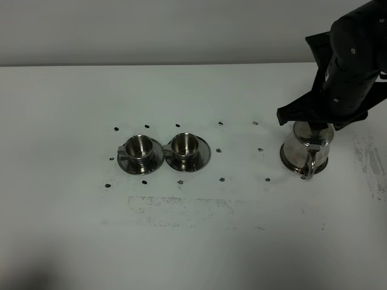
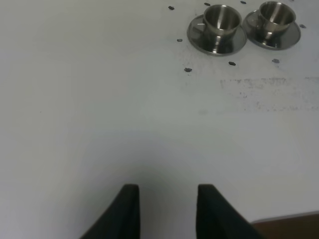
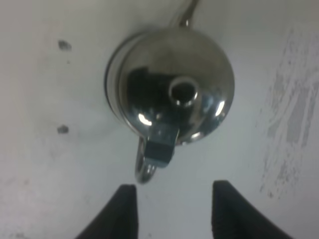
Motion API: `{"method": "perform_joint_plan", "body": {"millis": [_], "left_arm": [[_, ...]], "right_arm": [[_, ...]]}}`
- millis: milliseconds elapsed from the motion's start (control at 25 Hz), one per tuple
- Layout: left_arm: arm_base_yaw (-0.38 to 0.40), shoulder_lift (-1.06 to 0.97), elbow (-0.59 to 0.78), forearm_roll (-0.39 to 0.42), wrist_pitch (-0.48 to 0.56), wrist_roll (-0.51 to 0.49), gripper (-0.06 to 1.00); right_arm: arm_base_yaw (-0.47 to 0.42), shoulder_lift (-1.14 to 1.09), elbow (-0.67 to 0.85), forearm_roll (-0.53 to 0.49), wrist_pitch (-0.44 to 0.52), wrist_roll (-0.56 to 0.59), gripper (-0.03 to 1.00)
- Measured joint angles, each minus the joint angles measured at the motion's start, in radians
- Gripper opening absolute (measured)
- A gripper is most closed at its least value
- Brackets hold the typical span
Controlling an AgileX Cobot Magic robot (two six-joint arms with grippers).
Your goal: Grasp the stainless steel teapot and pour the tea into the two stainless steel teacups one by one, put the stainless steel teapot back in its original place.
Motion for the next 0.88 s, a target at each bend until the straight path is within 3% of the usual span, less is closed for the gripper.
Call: {"method": "perform_joint_plan", "body": {"millis": [360,680,880], "left_arm": [[0.0,0.0,0.0,0.0,0.0,0.0,0.29],[0.0,0.0,0.0,0.066,0.0,0.0,0.29],[0.0,0.0,0.0,0.076,0.0,0.0,0.29]], "right_arm": [[0.106,0.0,0.025,-0.069,-0.069,0.101,0.47],[0.13,0.0,0.025,-0.086,0.065,0.154,0.48],[0.188,0.0,0.069,-0.073,0.027,0.155,0.48]]}}
